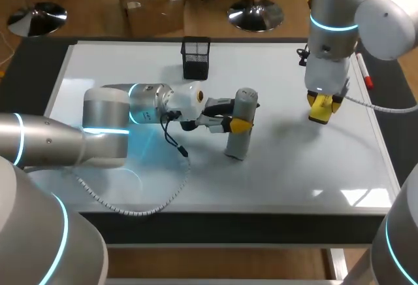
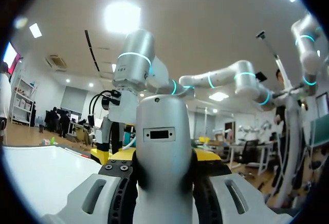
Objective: Pick up the inspection probe, press it on each red-marked spot on the whiteboard one by one, put down the probe, pick up the eraser, and wipe off all the red marks.
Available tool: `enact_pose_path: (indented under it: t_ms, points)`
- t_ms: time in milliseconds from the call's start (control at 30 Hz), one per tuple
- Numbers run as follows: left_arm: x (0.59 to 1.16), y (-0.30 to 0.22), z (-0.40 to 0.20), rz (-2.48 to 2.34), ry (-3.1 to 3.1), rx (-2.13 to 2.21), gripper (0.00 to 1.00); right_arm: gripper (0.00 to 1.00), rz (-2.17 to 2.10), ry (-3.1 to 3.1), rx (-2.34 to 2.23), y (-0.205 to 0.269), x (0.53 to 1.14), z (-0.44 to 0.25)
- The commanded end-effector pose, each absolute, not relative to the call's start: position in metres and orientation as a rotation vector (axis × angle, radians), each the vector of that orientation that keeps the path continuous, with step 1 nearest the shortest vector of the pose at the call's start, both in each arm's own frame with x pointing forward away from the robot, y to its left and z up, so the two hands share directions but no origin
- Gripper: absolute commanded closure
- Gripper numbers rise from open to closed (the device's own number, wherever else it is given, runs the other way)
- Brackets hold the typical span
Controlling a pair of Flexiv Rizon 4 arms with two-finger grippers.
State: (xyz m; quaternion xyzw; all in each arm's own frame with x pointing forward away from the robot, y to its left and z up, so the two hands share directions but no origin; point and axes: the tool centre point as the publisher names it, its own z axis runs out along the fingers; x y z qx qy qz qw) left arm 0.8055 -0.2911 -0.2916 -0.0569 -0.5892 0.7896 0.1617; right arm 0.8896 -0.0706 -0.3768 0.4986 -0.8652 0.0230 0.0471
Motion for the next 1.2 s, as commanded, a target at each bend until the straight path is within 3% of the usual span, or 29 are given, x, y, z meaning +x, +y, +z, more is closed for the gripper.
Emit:
enact_pose_path:
  t_ms: [33, 1200]
  points:
    - [0.806, -0.289, -0.295, 2.232, -1.725, -0.187, 1.0, 1.0, 0.075, -2.639, 1.523, -0.071, 0.889, -0.376]
    - [0.788, -0.277, -0.285, 2.147, -1.826, -0.431, 1.0, 1.0, 0.075, -2.639, 1.523, -0.071, 0.889, -0.376]
